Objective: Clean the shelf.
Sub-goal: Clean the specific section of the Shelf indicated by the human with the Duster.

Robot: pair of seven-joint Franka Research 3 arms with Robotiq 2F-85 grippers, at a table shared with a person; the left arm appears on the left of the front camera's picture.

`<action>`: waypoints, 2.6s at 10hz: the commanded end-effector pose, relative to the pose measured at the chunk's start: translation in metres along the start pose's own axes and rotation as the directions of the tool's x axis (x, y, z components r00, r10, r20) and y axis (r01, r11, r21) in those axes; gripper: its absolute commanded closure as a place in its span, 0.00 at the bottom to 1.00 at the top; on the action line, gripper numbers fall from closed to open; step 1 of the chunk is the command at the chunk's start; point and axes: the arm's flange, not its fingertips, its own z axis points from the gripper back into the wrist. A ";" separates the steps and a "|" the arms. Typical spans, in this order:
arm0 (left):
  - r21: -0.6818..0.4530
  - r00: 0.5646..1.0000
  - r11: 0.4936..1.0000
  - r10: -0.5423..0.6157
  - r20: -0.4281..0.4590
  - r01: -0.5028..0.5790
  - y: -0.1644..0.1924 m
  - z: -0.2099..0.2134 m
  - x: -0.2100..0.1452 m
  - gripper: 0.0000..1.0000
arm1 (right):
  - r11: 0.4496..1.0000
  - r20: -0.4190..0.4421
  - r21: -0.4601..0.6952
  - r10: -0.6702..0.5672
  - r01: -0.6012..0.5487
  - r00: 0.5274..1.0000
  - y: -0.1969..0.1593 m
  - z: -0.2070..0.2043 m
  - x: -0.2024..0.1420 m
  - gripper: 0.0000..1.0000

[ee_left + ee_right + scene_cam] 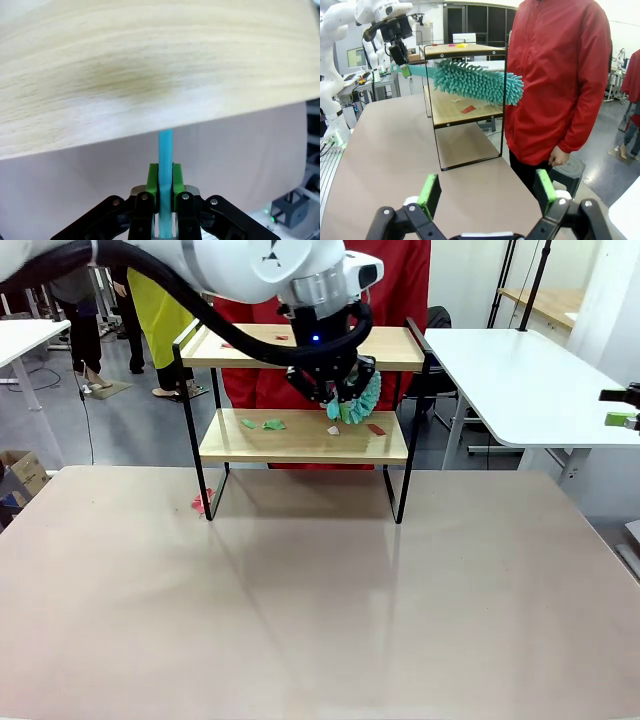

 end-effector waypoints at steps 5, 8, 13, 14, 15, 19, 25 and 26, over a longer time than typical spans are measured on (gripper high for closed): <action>0.064 0.995 0.995 0.074 0.063 -0.078 -0.049 -0.024 0.028 0.87 | 1.000 0.001 0.001 0.003 -0.003 1.000 0.001 -0.001 0.002 0.00; 0.057 0.995 0.996 0.062 0.078 -0.067 -0.058 -0.042 0.017 0.87 | 1.000 0.001 0.001 0.003 -0.003 1.000 0.001 -0.001 0.002 0.00; 0.079 0.996 0.996 0.044 0.075 -0.050 -0.074 -0.075 -0.014 0.87 | 1.000 0.001 0.001 0.003 -0.003 1.000 0.001 -0.001 0.002 0.00; 0.083 0.997 0.995 0.053 0.064 -0.059 -0.073 -0.083 -0.016 0.87 | 1.000 0.001 0.001 0.003 -0.003 1.000 0.001 -0.001 0.002 0.00; 0.082 0.997 0.994 0.067 0.047 -0.071 -0.069 -0.092 -0.018 0.87 | 1.000 0.001 0.001 0.003 -0.003 1.000 0.001 -0.001 0.002 0.00; 0.061 0.998 0.997 0.047 0.041 -0.050 -0.071 -0.094 -0.009 0.87 | 1.000 0.001 0.001 0.003 -0.003 1.000 0.001 -0.001 0.002 0.00; 0.108 0.995 0.990 0.090 0.032 -0.093 -0.053 -0.079 -0.019 0.87 | 1.000 0.001 0.001 0.003 -0.003 1.000 0.001 -0.001 0.002 0.00; 0.111 0.995 0.989 0.096 0.028 -0.099 -0.048 -0.077 -0.022 0.87 | 1.000 0.001 0.001 0.003 -0.003 1.000 0.001 -0.001 0.002 0.00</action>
